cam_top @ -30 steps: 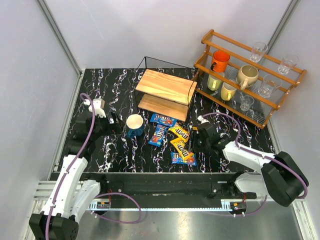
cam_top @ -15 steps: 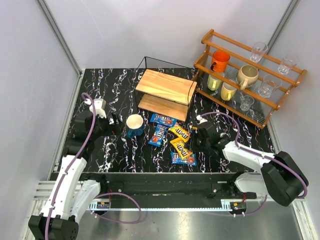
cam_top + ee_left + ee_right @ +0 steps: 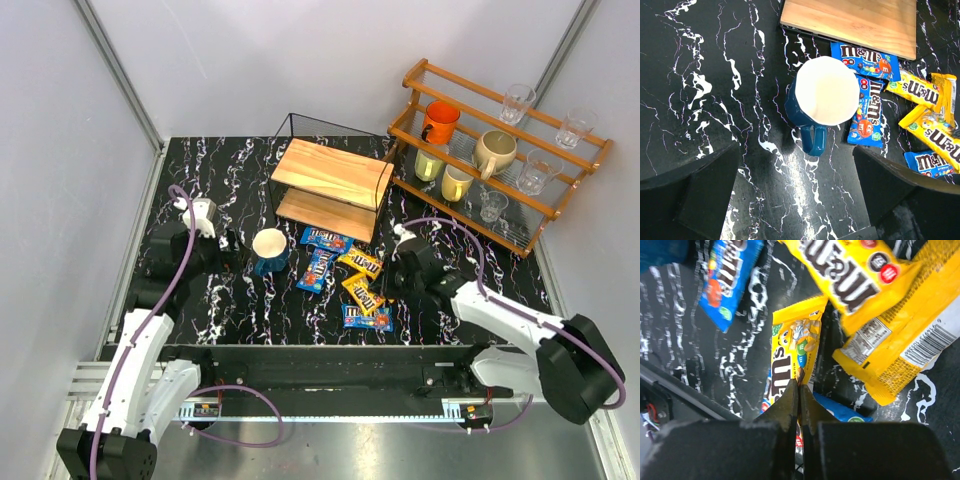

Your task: Place and organize the candy bags onto the shelf

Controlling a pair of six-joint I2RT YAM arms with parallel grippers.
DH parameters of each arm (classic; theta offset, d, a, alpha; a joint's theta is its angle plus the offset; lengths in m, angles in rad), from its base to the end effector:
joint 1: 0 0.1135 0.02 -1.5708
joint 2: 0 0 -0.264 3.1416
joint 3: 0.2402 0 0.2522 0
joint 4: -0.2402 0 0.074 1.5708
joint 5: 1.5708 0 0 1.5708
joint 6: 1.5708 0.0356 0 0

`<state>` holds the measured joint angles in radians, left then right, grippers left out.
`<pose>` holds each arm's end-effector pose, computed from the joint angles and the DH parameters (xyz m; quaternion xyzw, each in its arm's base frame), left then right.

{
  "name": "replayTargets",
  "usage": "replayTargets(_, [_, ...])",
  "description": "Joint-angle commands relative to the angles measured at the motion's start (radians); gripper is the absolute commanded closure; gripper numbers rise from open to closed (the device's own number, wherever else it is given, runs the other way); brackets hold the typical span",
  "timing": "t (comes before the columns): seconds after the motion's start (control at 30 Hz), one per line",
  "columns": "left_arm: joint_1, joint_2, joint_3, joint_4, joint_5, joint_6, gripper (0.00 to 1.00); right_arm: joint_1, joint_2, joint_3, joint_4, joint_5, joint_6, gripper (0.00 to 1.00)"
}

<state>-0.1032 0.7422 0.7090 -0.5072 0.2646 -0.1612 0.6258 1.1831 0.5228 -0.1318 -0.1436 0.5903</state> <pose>0.1633 -0.0263 0.2880 0.0400 0.8641 -0.1782 0.4690 0.1811 0.1372 0.1773 -0.0436 0.9221 0.2708 0.2728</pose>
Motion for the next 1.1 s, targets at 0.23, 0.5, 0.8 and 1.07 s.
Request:
replayTargets(0.23, [-0.003,0.0,0.033,0.022,0.016,0.014,0.01,0.012,-0.114,0.276,-0.173,-0.022,-0.056,1.0])
replayTargets(0.5, [-0.003,-0.009,0.032,0.019,0.01,0.011,0.01,0.058,0.047,0.573,-0.197,0.001,-0.092,1.0])
replayTargets(0.8, [-0.003,-0.017,0.033,0.013,-0.004,0.006,0.01,0.069,0.349,0.906,-0.108,0.177,-0.089,1.0])
replayTargets(1.07, [-0.004,-0.014,0.043,-0.017,-0.07,0.005,0.01,0.071,0.558,1.046,0.014,0.439,0.095,1.0])
